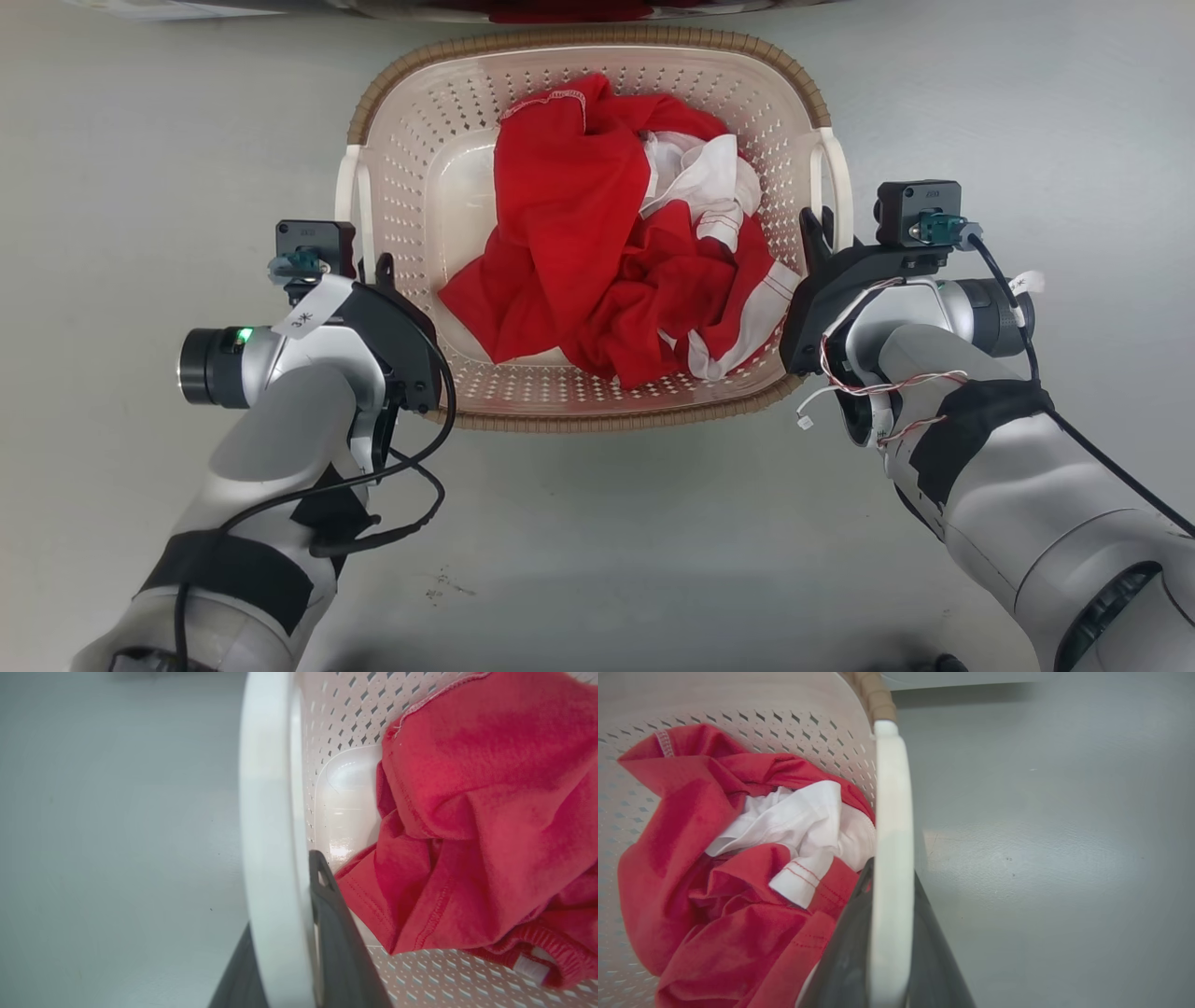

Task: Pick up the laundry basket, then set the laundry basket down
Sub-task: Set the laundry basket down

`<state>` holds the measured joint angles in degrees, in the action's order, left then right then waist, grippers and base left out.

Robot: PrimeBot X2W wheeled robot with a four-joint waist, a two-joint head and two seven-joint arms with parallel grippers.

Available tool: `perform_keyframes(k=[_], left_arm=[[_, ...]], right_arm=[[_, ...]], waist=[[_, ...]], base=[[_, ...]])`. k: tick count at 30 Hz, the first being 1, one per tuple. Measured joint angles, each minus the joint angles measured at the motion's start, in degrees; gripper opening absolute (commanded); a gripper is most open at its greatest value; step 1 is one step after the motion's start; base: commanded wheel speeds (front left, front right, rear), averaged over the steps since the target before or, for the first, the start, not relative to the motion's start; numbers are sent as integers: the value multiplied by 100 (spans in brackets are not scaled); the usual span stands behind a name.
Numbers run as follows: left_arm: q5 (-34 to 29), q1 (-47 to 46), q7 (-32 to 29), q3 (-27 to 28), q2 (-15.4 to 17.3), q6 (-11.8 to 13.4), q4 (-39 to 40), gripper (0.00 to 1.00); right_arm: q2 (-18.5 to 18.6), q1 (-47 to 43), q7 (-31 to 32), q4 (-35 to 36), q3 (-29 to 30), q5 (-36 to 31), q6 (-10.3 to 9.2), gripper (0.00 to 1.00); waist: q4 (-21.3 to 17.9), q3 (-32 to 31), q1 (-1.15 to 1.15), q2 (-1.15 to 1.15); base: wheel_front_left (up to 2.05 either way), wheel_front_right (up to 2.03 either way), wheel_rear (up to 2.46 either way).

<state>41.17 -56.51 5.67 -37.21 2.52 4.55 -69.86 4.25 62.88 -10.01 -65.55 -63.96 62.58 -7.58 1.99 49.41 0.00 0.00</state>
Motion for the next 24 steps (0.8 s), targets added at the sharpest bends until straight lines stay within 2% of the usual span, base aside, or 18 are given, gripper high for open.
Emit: perform_keyframes(k=[5,6,7,9,10,11,13,15,16,17,18,24], left_arm=[[-49,-82,56,-10,0,-1,-31,0],[-49,-84,57,-12,-1,-1,-38,0],[-49,-85,59,-13,-2,-1,-45,0],[-51,-90,102,-14,-2,0,-59,0],[-51,-101,102,-14,-3,0,-63,0],[-51,-114,108,-14,-7,0,-69,7],[-51,-133,109,-18,-20,0,-91,35],[-51,-149,108,-18,-34,7,-137,40],[-51,-149,108,-15,-35,8,-155,55],[-51,-149,108,-15,-37,25,-166,94],[-51,-149,108,-15,-38,31,-167,100],[-49,-140,118,-8,-69,51,-193,100]], right_arm=[[-2,9,-52,0,-2,2,-1,0],[-2,11,-59,0,-4,3,0,6],[-2,11,-60,0,-10,5,-1,24],[-3,11,-64,-1,-36,8,0,50],[-11,11,-66,-1,-45,8,0,84],[-23,11,-67,-1,-51,8,0,100],[-47,11,-71,-1,-70,9,1,100],[-56,11,-74,-9,-83,9,1,100],[-56,11,-76,-24,-87,9,1,100],[-56,10,-101,-58,-91,9,1,100],[-57,10,-115,-105,-93,9,1,100],[-57,10,-124,-200,-114,9,1,100]], waist=[[2,36,0,0],[1,41,0,0],[1,46,0,0],[0,54,0,0],[0,57,0,0],[0,58,0,0],[1,57,0,0],[4,52,0,0],[6,46,0,0],[9,33,0,0],[13,17,0,0],[48,-101,0,0]], base=[[0,0,0],[0,0,0],[0,0,0],[0,0,0],[0,0,0],[0,0,0],[0,0,0],[0,0,0],[0,0,0],[0,0,0],[0,0,0],[0,0,0]])
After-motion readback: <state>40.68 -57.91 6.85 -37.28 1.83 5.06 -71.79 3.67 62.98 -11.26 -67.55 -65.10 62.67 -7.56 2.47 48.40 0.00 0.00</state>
